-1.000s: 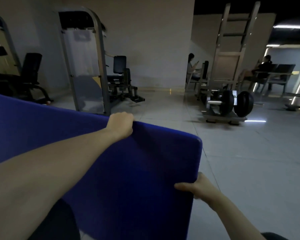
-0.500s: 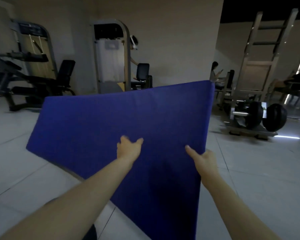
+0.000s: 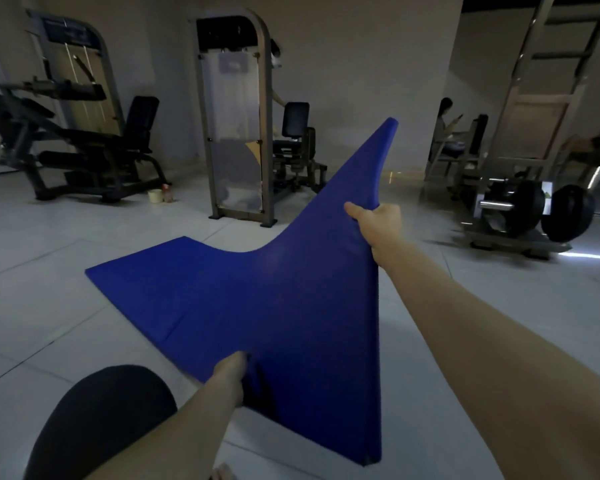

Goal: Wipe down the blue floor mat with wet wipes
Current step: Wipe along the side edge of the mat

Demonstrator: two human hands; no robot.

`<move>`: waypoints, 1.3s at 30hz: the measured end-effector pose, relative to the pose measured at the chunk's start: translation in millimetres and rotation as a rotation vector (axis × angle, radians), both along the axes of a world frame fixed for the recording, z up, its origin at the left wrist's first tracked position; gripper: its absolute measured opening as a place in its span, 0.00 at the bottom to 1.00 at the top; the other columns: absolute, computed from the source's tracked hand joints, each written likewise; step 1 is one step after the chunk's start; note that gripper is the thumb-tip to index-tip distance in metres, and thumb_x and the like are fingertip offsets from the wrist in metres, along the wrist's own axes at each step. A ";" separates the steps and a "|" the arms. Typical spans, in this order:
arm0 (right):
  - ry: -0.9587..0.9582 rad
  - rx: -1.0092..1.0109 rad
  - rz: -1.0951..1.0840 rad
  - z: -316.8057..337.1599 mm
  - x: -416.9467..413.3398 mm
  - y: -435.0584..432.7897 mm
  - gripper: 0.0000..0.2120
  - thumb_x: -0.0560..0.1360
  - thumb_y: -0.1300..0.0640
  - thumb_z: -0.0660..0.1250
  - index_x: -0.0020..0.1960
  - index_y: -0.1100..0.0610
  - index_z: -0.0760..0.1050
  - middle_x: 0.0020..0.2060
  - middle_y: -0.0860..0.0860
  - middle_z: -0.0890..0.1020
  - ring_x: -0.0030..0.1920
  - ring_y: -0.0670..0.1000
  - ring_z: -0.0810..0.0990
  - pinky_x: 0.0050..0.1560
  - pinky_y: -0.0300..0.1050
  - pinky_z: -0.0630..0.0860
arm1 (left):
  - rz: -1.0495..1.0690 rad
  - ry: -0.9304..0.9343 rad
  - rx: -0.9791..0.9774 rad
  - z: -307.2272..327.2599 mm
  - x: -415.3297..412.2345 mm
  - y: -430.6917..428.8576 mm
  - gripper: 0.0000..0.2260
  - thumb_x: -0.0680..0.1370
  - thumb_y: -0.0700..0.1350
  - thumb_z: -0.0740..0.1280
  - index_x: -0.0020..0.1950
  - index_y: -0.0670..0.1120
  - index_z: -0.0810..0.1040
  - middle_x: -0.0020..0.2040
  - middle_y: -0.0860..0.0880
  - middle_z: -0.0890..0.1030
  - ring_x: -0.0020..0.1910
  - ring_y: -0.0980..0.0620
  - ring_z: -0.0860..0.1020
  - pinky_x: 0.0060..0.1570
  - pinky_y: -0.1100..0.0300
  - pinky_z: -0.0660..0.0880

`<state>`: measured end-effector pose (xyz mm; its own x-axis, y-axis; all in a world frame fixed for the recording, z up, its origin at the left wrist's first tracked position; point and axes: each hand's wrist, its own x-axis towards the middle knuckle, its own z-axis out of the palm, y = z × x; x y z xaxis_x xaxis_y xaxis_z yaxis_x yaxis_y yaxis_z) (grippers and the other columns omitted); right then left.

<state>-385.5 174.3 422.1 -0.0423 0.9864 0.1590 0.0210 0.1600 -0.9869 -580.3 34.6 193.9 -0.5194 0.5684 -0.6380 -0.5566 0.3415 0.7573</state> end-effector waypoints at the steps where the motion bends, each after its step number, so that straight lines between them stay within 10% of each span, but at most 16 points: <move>1: 0.020 -0.021 -0.006 0.6 -0.5 0.3 0.16 0.75 0.54 0.76 0.53 0.65 0.78 0.44 0.57 0.85 0.42 0.56 0.85 0.44 0.54 0.84 | 0.011 -0.020 0.003 -1.4 4.3 -10.8 0.22 0.80 0.43 0.71 0.72 0.37 0.71 0.60 0.40 0.78 0.55 0.38 0.77 0.56 0.44 0.77; 5: 0.056 -0.052 -0.039 4.2 9.2 7.4 0.12 0.75 0.54 0.76 0.50 0.60 0.78 0.45 0.56 0.84 0.44 0.57 0.85 0.46 0.56 0.84 | 0.074 -0.175 -0.036 1.5 19.1 -29.2 0.37 0.76 0.45 0.76 0.79 0.39 0.61 0.74 0.40 0.70 0.70 0.37 0.71 0.58 0.41 0.70; 8: 0.025 -0.023 -0.033 5.2 26.9 5.5 0.11 0.77 0.53 0.74 0.54 0.58 0.78 0.46 0.52 0.84 0.43 0.53 0.85 0.40 0.49 0.83 | 0.077 -0.376 0.145 -0.7 22.7 -17.1 0.28 0.75 0.45 0.77 0.70 0.42 0.69 0.54 0.42 0.80 0.51 0.40 0.81 0.48 0.42 0.78; 11: -0.114 -0.020 -0.085 -5.3 50.1 -7.7 0.08 0.77 0.54 0.72 0.49 0.58 0.77 0.35 0.51 0.79 0.31 0.50 0.75 0.28 0.42 0.69 | 0.124 -0.319 0.314 6.5 14.8 13.3 0.12 0.80 0.44 0.71 0.62 0.44 0.74 0.48 0.45 0.82 0.47 0.44 0.81 0.52 0.43 0.77; 19: -0.152 -0.622 -0.027 -112.9 121.5 -48.7 0.13 0.73 0.55 0.75 0.46 0.56 0.70 0.26 0.54 0.71 0.22 0.48 0.65 0.20 0.35 0.61 | 0.050 -0.108 0.220 21.5 1.9 88.2 0.19 0.75 0.36 0.71 0.65 0.41 0.75 0.55 0.42 0.82 0.49 0.41 0.84 0.45 0.49 0.84; 22: 0.005 -0.695 -0.152 -152.6 132.6 -54.7 0.14 0.75 0.60 0.73 0.55 0.61 0.71 0.29 0.56 0.79 0.23 0.51 0.74 0.19 0.38 0.69 | -0.148 0.351 0.108 47.9 9.4 102.2 0.08 0.80 0.35 0.65 0.59 0.40 0.75 0.60 0.41 0.78 0.62 0.37 0.78 0.49 0.63 0.80; 27: 0.192 -0.462 -0.078 -175.4 101.7 -47.3 0.17 0.78 0.58 0.71 0.64 0.57 0.73 0.49 0.56 0.85 0.46 0.62 0.83 0.49 0.63 0.77 | -0.315 0.970 -0.004 137.4 -12.6 108.4 0.05 0.78 0.37 0.63 0.52 0.41 0.70 0.62 0.39 0.79 0.62 0.35 0.77 0.57 0.49 0.73; 31: 0.375 -0.325 0.028 -173.4 61.0 -24.3 0.21 0.78 0.57 0.71 0.70 0.51 0.73 0.60 0.49 0.83 0.56 0.54 0.84 0.44 0.53 0.84 | 0.102 0.524 0.358 198.4 -19.9 100.6 0.19 0.82 0.38 0.62 0.74 0.40 0.68 0.67 0.45 0.77 0.64 0.42 0.77 0.48 0.68 0.73; 34: 0.375 -0.389 0.001 -186.3 57.3 -3.3 0.20 0.78 0.57 0.72 0.69 0.55 0.74 0.61 0.51 0.83 0.57 0.55 0.83 0.46 0.49 0.82 | 0.221 0.340 0.684 176.4 -4.2 80.0 0.28 0.79 0.39 0.70 0.76 0.50 0.63 0.66 0.51 0.76 0.61 0.49 0.78 0.63 0.54 0.76; 39: -0.080 -0.547 -0.019 -210.2 85.5 12.2 0.18 0.77 0.53 0.73 0.61 0.61 0.74 0.48 0.56 0.83 0.46 0.61 0.83 0.48 0.63 0.82 | 0.329 0.083 0.158 21.8 -15.1 72.4 0.25 0.78 0.40 0.72 0.72 0.41 0.69 0.64 0.43 0.79 0.56 0.43 0.80 0.54 0.52 0.79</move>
